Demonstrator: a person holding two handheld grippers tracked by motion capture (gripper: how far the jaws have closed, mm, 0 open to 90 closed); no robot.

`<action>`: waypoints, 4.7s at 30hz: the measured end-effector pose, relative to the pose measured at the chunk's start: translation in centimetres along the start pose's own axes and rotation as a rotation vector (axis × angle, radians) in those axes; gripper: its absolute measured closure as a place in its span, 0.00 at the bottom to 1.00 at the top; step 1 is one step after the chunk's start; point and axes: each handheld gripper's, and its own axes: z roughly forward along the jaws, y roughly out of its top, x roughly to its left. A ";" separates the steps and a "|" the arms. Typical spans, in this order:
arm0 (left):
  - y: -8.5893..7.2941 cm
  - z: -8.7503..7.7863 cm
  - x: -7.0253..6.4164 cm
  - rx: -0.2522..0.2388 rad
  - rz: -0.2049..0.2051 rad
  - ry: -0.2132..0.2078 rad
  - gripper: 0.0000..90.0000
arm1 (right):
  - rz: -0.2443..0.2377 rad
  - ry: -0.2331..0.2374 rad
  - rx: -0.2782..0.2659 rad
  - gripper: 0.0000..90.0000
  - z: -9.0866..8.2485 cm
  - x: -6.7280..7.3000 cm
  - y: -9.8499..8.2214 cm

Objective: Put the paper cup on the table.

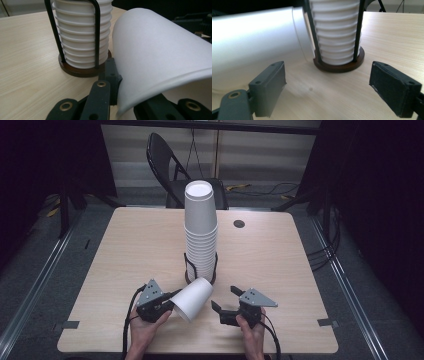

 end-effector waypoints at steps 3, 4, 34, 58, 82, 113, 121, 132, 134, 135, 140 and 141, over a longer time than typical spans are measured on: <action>0.3 -0.2 0.1 -0.002 -0.005 -0.008 0.96 | -0.022 0.030 0.067 0.18 0.4 0.4 -0.2; 0.4 -0.3 0.1 -0.002 -0.008 -0.011 0.96 | -0.057 0.051 0.098 0.20 0.5 0.7 -0.2; 2.7 0.8 0.8 0.247 0.000 -0.042 0.96 | -0.634 -0.065 0.089 0.15 0.8 4.7 -0.4; 5.1 3.0 0.0 0.432 0.003 -0.131 0.96 | -0.928 -0.087 0.006 0.10 1.2 7.9 -0.3; 5.2 4.1 -0.8 0.411 -0.031 -0.214 0.97 | -0.928 -0.027 -0.013 0.10 2.3 9.3 1.0; 3.7 3.3 -0.8 0.200 -0.006 -0.125 0.67 | -0.790 0.007 -0.009 0.14 1.6 8.1 1.7; 3.2 3.2 -0.6 0.153 -0.020 -0.048 0.42 | -0.731 0.022 -0.022 0.14 1.6 7.7 2.0; 2.5 2.9 0.0 0.077 -0.111 -0.016 0.24 | -0.634 0.033 -0.012 0.14 1.7 7.1 2.3; 2.4 2.8 0.1 0.062 -0.112 -0.013 0.22 | -0.614 0.029 -0.014 0.14 1.7 6.9 2.4; 2.5 2.7 0.1 0.058 -0.109 -0.007 0.21 | -0.608 0.027 -0.012 0.14 1.7 6.8 2.4; 2.6 2.2 0.3 -0.015 -0.142 0.012 0.18 | -0.567 0.029 -0.009 0.14 1.8 6.2 2.5; 2.5 2.1 0.5 -0.030 -0.151 0.007 0.17 | -0.553 0.027 -0.004 0.14 1.8 6.0 2.5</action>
